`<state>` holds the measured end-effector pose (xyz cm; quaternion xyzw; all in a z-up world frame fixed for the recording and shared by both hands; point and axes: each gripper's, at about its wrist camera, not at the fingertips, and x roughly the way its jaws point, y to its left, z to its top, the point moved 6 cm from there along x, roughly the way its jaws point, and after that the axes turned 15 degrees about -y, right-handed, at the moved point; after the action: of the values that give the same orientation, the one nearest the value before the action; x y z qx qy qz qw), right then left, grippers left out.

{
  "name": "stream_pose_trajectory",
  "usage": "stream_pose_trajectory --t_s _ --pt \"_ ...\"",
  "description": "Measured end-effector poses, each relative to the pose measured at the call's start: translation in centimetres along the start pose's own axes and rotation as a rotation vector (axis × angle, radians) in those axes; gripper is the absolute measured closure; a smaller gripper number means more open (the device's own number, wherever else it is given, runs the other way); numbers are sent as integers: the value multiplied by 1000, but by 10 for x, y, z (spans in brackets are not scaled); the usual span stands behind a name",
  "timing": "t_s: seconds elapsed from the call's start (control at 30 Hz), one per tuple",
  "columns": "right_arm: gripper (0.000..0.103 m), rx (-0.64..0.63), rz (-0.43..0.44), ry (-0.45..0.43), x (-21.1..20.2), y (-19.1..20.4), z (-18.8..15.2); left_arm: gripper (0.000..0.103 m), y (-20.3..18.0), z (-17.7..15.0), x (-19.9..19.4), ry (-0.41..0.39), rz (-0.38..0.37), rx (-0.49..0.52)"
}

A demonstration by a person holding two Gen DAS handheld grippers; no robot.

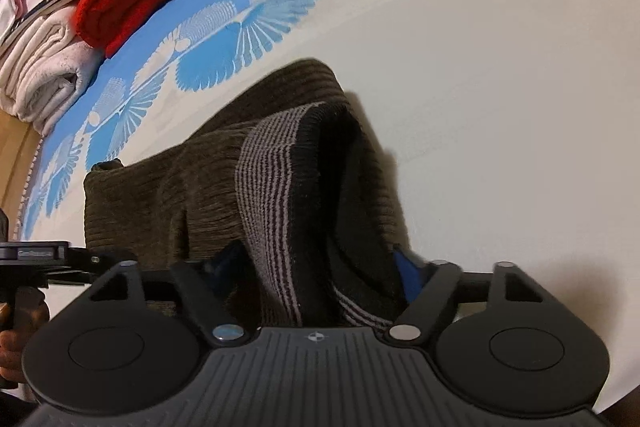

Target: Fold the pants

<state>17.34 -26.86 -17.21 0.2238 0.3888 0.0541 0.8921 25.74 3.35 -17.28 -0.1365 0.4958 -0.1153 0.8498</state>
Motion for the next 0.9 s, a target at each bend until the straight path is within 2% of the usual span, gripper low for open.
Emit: stream_pose_trajectory --t_s 0.03,0.1,0.13,0.23,0.4,0.5,0.57,0.6,0.63,0.67,0.7,0.77,0.8,0.9 --pt "40 -21 -7 -20 -2 4 4 53 -1 7 -4 -17 -7 -4" --pt "50 -65 -4 -71 -7 16 19 60 -9 26 -17 -85 -29 9" --pt "52 -81 8 -94 -8 23 28 61 -12 35 -24 -126 -31 25" --pt "54 -99 50 -145 -4 39 58 62 -20 64 -45 -262 -5 99" --pt "55 -154 134 -247 9 76 118 61 -16 114 -69 -444 15 78" --pt "55 -195 191 -322 20 96 147 58 -14 138 -71 -526 27 76" --pt "52 -214 216 -367 31 103 158 47 -9 147 -68 -547 67 82" --pt "47 -217 222 -375 39 104 161 40 -4 150 -63 -549 127 91" --pt "44 -222 214 -369 50 102 163 40 1 153 -59 -550 174 95" --pt "40 -230 169 -343 67 98 163 40 5 155 -55 -549 214 98" --pt "41 -237 107 -320 80 93 163 40 9 156 -52 -545 234 96" --pt "41 -222 -13 -340 92 82 166 41 11 156 -46 -523 228 81" --pt "41 -214 -30 -333 96 81 168 41 12 156 -46 -515 219 81" --pt "41 -226 8 -290 102 86 167 41 5 153 -47 -509 206 129"
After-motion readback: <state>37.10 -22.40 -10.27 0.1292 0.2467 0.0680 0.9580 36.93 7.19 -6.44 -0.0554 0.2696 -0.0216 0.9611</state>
